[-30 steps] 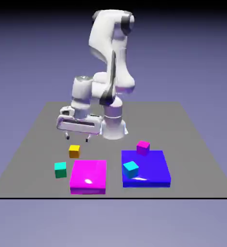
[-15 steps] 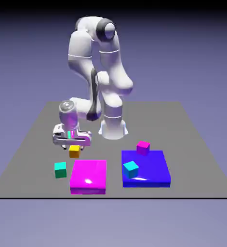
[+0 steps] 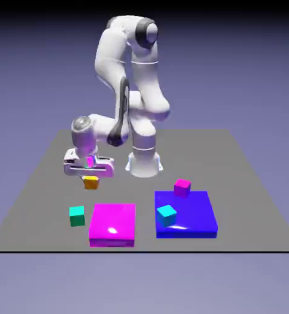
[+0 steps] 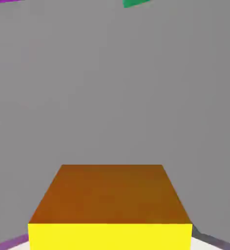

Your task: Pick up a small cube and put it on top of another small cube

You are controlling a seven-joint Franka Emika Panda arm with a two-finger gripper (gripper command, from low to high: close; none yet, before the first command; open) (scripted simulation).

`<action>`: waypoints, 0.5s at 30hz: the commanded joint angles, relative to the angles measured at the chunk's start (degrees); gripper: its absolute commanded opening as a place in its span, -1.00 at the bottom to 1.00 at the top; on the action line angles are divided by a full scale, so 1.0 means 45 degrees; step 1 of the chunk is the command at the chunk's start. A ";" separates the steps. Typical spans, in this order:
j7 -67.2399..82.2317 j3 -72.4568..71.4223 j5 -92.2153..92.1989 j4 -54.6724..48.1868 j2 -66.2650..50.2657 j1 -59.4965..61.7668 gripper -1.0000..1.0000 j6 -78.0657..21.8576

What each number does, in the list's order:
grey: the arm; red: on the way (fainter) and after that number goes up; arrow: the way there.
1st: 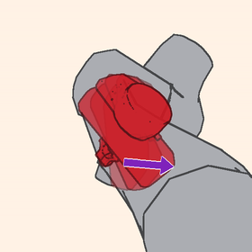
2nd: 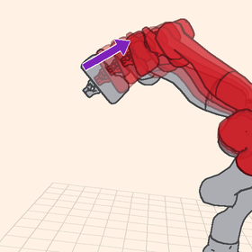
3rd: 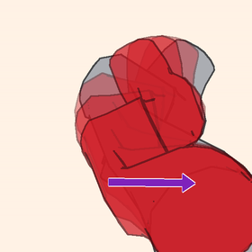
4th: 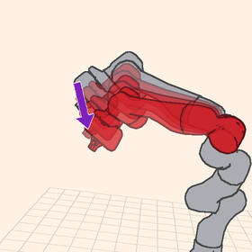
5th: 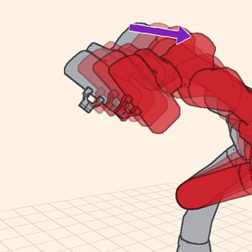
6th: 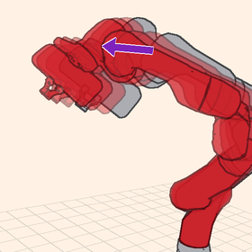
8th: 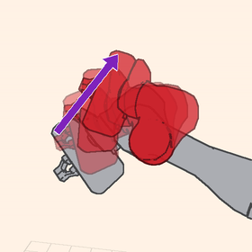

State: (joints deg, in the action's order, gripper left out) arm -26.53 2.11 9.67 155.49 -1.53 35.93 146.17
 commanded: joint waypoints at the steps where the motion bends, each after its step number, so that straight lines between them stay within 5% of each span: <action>1: -0.0281 0.0325 -0.0257 -0.0462 -0.0198 -0.0366 -1.00 -0.0291; 11: -0.2932 0.3345 -0.2977 -0.5045 -0.2157 -0.4458 -1.00 -0.3220; 15: -0.2504 0.2977 -0.3598 -0.4703 -0.3530 -0.4198 -1.00 -0.1561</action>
State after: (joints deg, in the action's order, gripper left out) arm -37.69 15.50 -6.67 134.32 -17.41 17.05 139.13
